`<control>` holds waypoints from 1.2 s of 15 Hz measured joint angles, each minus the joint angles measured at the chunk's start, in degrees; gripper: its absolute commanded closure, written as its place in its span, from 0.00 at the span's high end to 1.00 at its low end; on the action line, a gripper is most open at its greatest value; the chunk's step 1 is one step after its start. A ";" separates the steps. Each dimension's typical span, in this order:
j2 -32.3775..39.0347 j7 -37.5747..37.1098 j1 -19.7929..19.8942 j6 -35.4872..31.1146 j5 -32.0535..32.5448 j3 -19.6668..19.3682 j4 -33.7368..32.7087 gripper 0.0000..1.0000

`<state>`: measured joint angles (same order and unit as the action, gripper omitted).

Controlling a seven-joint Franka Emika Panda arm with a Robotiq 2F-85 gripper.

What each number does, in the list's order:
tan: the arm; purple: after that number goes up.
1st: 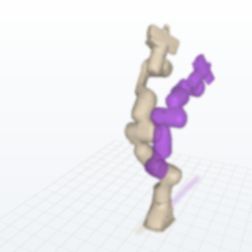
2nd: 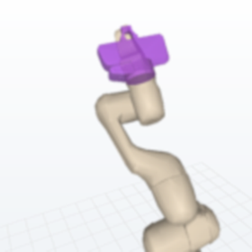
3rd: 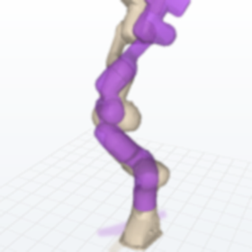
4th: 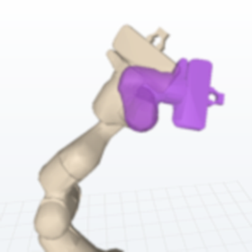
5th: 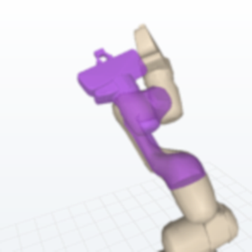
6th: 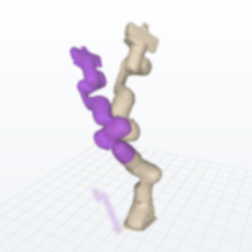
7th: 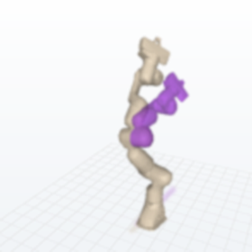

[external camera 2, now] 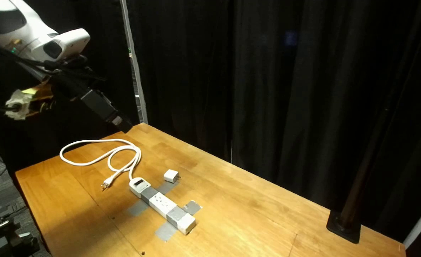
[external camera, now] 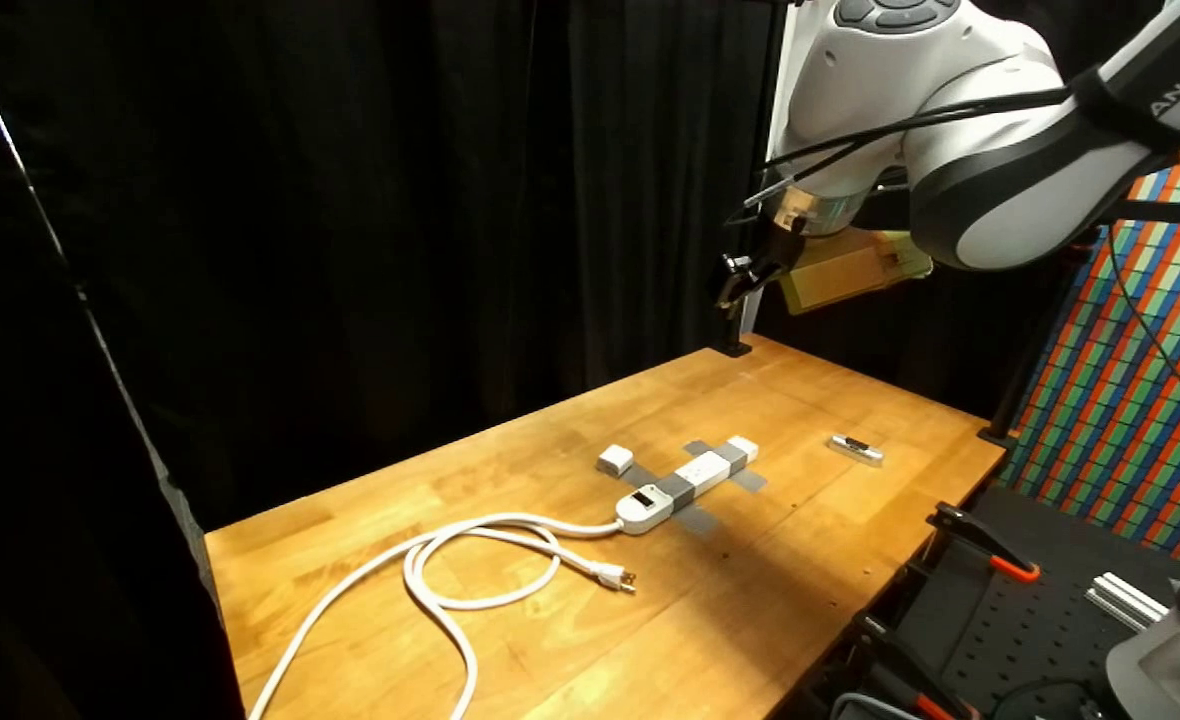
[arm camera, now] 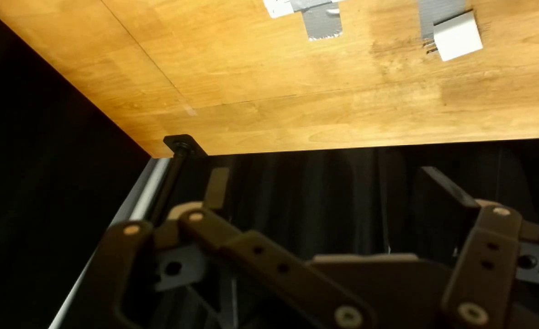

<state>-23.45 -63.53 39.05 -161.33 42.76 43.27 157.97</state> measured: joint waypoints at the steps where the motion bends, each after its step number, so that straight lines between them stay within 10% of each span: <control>1: -0.29 -0.15 0.06 0.03 0.00 0.10 0.00 1.00; 9: -1.06 -5.27 1.43 4.26 -0.01 2.96 -0.87 1.00; 14: -0.44 -25.49 7.23 25.26 0.76 24.35 -11.18 1.00; 18: 1.61 -36.46 20.75 41.58 1.78 43.64 -20.61 1.00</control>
<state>-21.84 -99.99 59.80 -119.75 44.53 86.91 137.36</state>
